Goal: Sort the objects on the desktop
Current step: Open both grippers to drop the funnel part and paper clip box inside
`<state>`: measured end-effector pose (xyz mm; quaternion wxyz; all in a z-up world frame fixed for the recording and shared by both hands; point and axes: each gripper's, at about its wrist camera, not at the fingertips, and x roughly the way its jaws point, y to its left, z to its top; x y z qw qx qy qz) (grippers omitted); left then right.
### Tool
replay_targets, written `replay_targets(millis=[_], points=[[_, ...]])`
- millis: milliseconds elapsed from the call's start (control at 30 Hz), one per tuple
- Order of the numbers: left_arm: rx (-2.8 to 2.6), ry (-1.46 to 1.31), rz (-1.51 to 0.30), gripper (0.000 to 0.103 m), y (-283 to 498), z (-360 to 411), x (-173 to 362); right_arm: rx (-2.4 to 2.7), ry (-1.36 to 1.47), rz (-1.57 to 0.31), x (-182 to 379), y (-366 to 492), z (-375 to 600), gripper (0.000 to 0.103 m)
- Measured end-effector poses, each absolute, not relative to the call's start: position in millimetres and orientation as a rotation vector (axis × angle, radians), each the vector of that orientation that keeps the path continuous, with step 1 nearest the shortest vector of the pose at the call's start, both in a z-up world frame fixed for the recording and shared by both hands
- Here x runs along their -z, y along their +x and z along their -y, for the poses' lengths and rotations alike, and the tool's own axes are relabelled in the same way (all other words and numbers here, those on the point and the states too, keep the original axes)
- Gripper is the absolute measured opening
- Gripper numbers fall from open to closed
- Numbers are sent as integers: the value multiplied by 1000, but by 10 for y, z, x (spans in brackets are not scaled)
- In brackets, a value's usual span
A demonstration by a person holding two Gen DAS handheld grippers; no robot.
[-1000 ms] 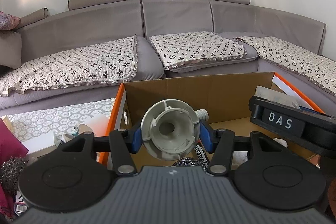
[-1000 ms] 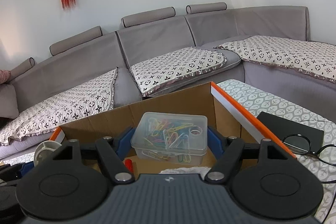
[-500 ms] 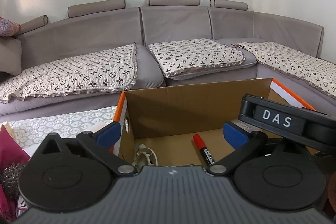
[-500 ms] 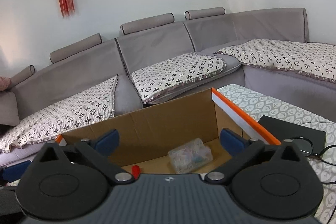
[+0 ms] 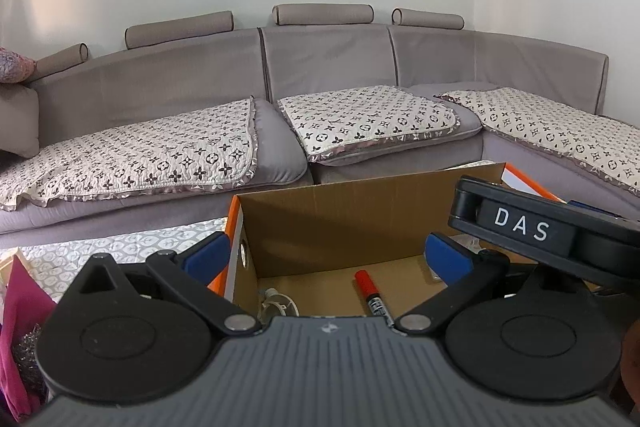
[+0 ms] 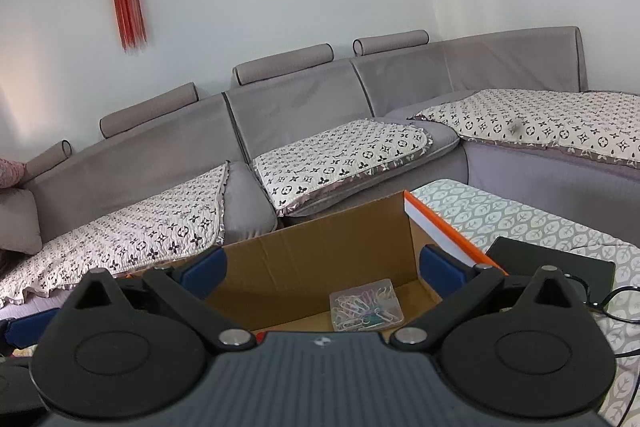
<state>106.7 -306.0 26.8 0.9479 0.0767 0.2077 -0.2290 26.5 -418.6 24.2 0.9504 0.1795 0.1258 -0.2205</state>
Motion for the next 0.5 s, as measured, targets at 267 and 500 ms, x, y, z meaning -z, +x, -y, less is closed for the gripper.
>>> replay_targets(millis=[267, 500], points=[[465, 152, -431, 103, 1070, 3052, -263, 445, 361, -249, -250, 242, 4182, 103], [460, 145, -433, 103, 1074, 3034, -272, 449, 356, -239, -277, 227, 4158, 103]])
